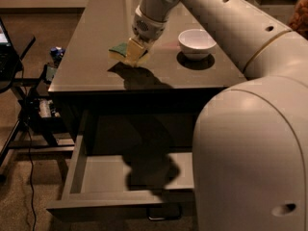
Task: Place sponge into top drawer
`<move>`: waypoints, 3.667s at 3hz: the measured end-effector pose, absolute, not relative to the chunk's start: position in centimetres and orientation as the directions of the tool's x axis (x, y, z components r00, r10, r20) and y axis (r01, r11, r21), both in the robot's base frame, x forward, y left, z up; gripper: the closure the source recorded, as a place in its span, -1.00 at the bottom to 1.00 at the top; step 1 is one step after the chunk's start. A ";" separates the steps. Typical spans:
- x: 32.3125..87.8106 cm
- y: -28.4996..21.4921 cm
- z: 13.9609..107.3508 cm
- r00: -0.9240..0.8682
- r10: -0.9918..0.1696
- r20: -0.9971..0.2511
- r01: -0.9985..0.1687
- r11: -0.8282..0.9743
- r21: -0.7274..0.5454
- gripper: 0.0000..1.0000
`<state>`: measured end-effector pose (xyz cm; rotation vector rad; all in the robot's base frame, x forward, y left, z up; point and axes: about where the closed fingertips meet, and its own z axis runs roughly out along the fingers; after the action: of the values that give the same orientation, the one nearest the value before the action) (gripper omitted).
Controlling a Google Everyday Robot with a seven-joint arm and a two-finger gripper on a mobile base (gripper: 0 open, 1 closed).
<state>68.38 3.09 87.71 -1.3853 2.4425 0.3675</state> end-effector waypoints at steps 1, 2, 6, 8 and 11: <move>67.6 3.2 88.5 -0.478 -0.784 -0.396 -0.864 0.501 0.050 1.00; 65.1 2.0 89.7 -0.497 -0.769 -0.403 -0.846 0.533 0.025 1.00; 55.4 -1.6 90.7 -0.556 -0.745 -0.370 -0.799 0.601 -0.010 1.00; 48.4 -3.9 88.7 -0.647 -0.696 -0.312 -0.745 0.663 0.066 1.00; 44.4 -5.1 83.0 -0.721 -0.653 -0.232 -0.691 0.706 0.159 1.00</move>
Offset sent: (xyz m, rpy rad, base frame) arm -0.0797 -0.0312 0.0325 -0.0349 -0.0616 -0.0873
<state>44.44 -5.05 83.04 -1.0926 2.7528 0.3527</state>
